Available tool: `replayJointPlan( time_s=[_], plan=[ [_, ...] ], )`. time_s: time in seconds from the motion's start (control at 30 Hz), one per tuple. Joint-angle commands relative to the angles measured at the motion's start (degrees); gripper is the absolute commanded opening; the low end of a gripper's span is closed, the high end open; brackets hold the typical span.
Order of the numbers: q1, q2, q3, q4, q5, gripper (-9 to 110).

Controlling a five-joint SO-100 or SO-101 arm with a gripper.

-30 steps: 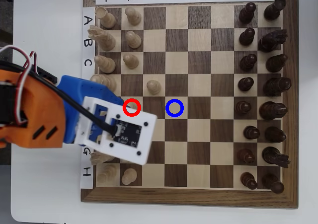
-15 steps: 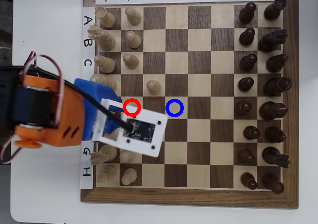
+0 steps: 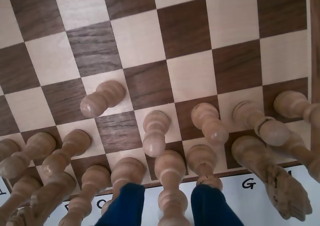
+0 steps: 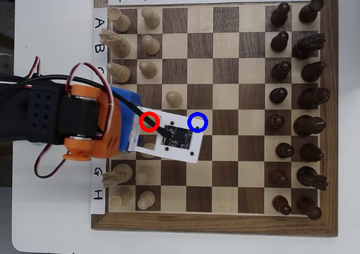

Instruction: Move the piece to destination

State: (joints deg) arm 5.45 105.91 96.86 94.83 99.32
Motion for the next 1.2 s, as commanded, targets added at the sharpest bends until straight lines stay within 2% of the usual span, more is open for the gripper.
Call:
replayJointPlan(
  time_s=[0.0, 0.07, 0.2, 0.83, 1.17],
  plan=[
    [1.3, -0.7, 0.7, -5.8, 7.8, 16],
    [1.3, -1.1, 1.5, -6.5, 7.8, 16],
    [1.3, -1.1, 3.6, -7.4, 7.6, 25],
    [-1.4, -2.7, 8.3, -12.5, 7.8, 18],
    [-6.1, -3.4, 9.8, -8.1, 11.1, 18]
  ],
)
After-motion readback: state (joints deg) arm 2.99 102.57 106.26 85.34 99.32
